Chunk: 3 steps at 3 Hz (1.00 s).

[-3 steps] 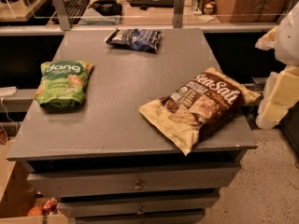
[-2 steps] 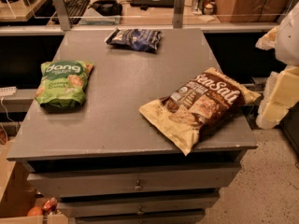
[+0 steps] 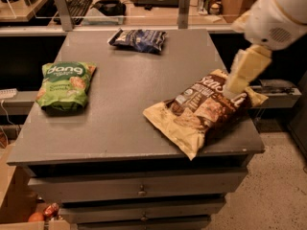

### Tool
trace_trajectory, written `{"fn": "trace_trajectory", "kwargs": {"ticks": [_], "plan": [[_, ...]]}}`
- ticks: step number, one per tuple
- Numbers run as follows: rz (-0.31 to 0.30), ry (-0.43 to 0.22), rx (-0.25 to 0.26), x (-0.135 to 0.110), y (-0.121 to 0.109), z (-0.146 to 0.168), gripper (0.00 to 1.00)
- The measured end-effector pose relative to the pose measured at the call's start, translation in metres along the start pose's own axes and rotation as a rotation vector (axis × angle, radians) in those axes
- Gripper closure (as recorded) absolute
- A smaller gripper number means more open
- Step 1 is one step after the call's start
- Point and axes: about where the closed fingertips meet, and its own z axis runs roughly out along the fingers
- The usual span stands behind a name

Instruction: Move blue chip bag near green rice chip bag

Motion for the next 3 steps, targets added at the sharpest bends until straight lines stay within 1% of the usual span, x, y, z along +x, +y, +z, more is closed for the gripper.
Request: {"fn": "trace_trajectory", "kwargs": {"ticks": [1,2,3], "plan": [[-0.005,-0.116,0.023,-0.055,-0.05,0.033,0.0],[-0.004,-0.23,0.034,-0.127,-0.087,0.061,0.0],[-0.004,-0.23,0.034,-0.127,-0.087,0.061,0.0]]}}
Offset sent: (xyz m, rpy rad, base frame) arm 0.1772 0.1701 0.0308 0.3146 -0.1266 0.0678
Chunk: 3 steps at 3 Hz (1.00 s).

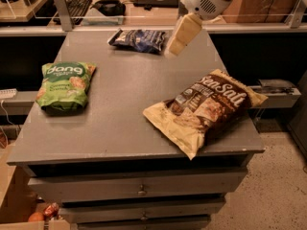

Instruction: Move blue chip bag near green rice chip bag

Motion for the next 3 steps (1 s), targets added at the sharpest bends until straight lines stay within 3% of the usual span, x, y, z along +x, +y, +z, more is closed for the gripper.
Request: {"fn": "trace_trajectory", "kwargs": {"ticks": [1,3], "plan": [[0.017,-0.042,0.01,-0.008,-0.01,0.013,0.0],[0.148,-0.172,0.084,-0.035,-0.083,0.098,0.0]]}}
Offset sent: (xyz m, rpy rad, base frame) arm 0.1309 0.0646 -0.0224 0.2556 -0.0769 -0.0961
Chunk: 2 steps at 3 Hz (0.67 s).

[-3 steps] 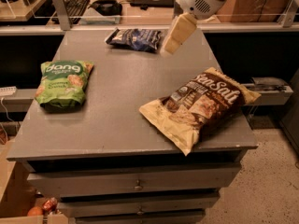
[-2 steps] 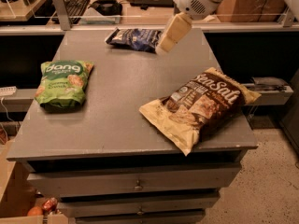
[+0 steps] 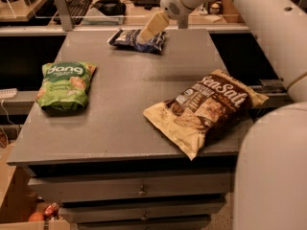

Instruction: Move blue chip bag near green rice chip bag

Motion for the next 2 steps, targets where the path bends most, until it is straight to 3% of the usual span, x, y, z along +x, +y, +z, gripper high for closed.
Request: {"fn": "trace_trajectory", "kwargs": {"ticks": [2], "plan": [[0.126,0.03,0.059,0.009,-0.036,0.092,0.0]]}}
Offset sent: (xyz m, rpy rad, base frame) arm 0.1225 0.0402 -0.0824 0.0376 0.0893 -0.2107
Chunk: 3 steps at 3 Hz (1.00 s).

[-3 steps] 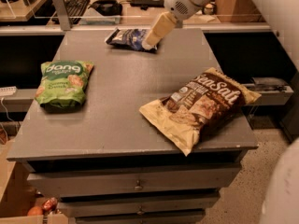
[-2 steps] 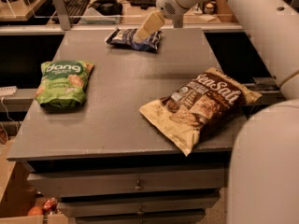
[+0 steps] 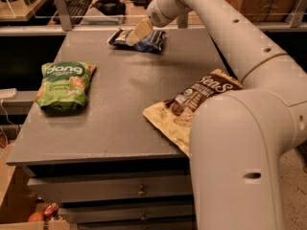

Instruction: Move blue chip bag near green rice chip bag

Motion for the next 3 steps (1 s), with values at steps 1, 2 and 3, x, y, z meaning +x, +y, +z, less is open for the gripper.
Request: {"fn": "trace_trajectory", "kwargs": {"ticks": [1,2,3], "plan": [[0.038,0.069,-0.01,0.019,0.002,0.04,0.0],[0.054,0.114,-0.016,0.034,0.003,0.056,0.0],[0.056,0.13,-0.014,0.043,0.001,0.059,0.18]]}}
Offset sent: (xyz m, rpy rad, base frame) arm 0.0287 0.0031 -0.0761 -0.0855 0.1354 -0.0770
